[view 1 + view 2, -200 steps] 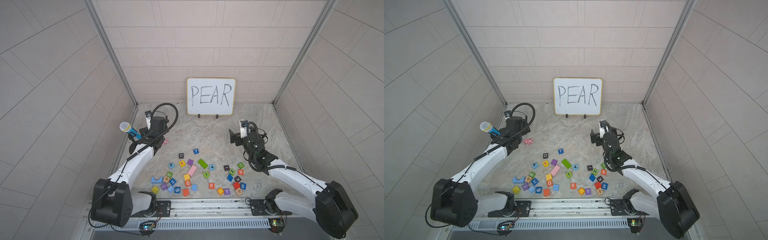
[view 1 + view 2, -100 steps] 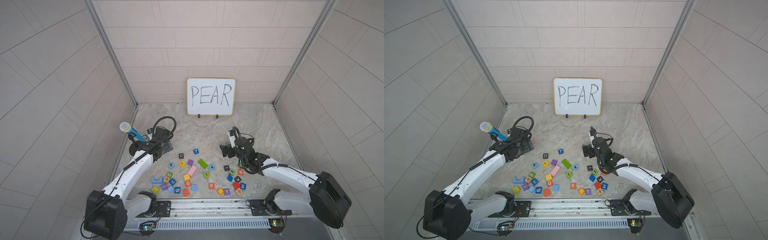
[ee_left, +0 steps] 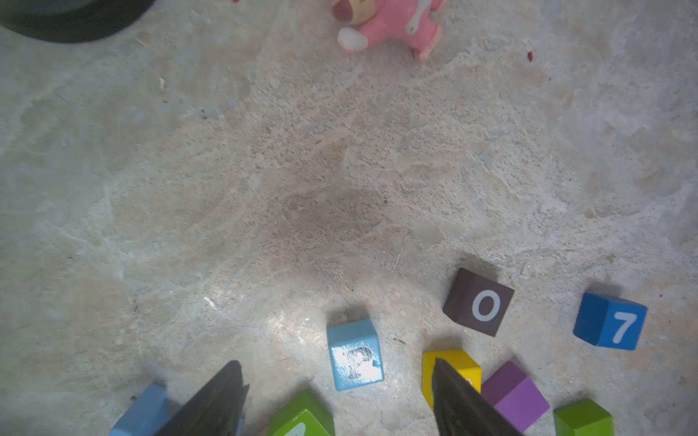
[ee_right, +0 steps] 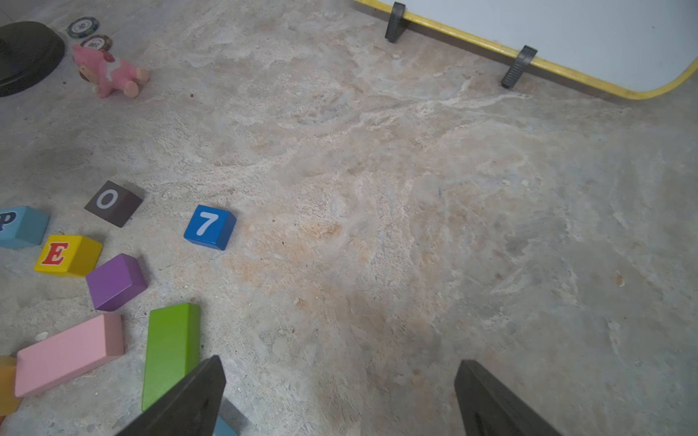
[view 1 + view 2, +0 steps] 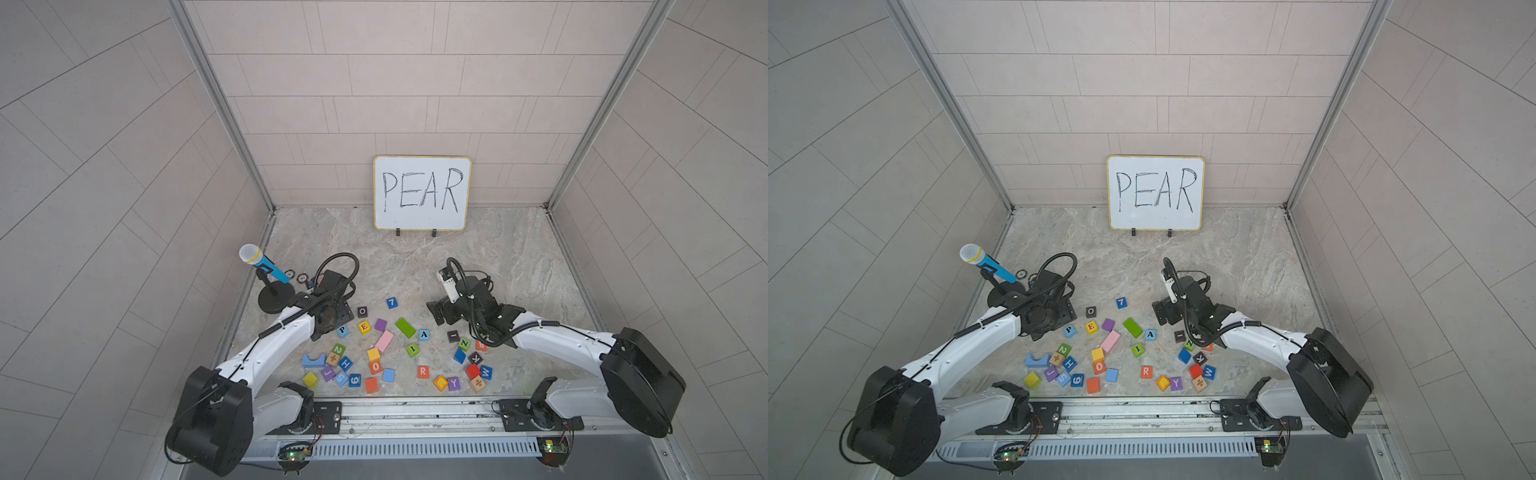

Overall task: Spell the uppercase word “pear” with letter blocks
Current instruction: Pick up the letter block from the center of the board.

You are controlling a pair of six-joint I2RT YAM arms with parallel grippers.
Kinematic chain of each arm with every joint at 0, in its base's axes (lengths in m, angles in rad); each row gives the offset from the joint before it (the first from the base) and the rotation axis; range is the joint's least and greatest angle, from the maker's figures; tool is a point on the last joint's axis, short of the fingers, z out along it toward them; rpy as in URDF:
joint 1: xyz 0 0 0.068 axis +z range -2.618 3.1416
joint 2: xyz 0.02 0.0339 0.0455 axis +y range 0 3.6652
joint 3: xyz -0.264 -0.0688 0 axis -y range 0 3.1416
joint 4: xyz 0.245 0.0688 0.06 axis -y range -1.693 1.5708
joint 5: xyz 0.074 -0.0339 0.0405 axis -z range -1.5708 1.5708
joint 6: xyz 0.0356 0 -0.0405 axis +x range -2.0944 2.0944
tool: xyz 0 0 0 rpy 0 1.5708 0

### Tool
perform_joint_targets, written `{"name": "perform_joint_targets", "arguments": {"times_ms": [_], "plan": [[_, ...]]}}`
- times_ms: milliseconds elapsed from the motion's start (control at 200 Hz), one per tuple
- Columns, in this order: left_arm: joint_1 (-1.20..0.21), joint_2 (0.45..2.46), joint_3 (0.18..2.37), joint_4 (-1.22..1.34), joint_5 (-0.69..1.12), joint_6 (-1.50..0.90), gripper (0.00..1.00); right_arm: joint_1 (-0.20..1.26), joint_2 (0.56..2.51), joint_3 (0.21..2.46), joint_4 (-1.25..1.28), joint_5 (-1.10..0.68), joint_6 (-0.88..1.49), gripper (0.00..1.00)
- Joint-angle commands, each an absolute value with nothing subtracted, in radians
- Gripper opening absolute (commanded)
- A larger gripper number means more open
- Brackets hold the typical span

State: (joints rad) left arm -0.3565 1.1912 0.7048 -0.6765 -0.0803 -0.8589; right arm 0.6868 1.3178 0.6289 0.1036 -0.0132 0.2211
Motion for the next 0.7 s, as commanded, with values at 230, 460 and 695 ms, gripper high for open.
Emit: {"name": "perform_joint_targets", "arguments": {"times_ms": [230, 460, 695], "plan": [[-0.382, 1.226, 0.676, -0.651, -0.057, -0.889, 0.74, 0.704, 1.315, 0.642, 0.105, -0.012, 0.194, 1.00], [-0.397, 1.280, 0.657, -0.643, -0.089, -0.894, 0.68, 0.709, 1.313, 0.630, 0.111, -0.005, 0.190, 1.00], [-0.431, 1.342, 0.656, -0.620, -0.090, -0.905, 0.58, 0.710, 1.307, 0.588, 0.130, 0.002, 0.195, 1.00]]}}
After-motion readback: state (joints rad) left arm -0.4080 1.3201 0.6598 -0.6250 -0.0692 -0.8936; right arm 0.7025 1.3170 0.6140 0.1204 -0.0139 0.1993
